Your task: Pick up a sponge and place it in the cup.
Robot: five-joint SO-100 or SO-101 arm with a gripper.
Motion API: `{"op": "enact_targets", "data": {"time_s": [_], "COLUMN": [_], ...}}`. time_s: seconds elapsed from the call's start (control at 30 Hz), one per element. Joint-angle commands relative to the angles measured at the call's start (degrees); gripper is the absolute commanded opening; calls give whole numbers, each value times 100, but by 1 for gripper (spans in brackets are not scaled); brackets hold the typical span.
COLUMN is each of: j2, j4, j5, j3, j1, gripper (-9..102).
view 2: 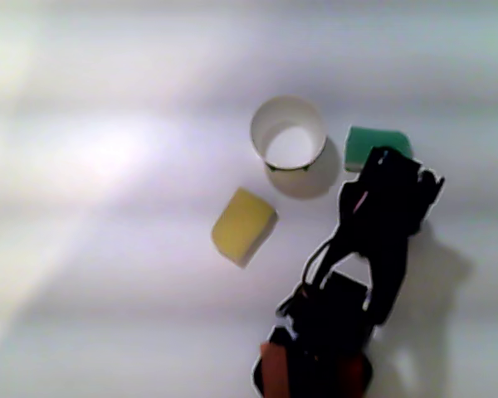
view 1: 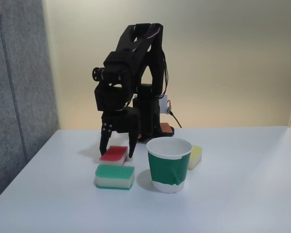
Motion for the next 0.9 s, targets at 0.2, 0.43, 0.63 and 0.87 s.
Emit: {"op": "enact_targets", "data": {"time_s": [0.2, 0.43, 0.63, 0.87], "j2": [220, 352, 1160, 3375], "j4": [26, 18, 571, 2338], "j5": [26, 105, 299, 1345], "j3": [35, 158, 193, -202], "j1": [88, 123, 114, -88], "gripper": [24, 2, 0, 0]}}
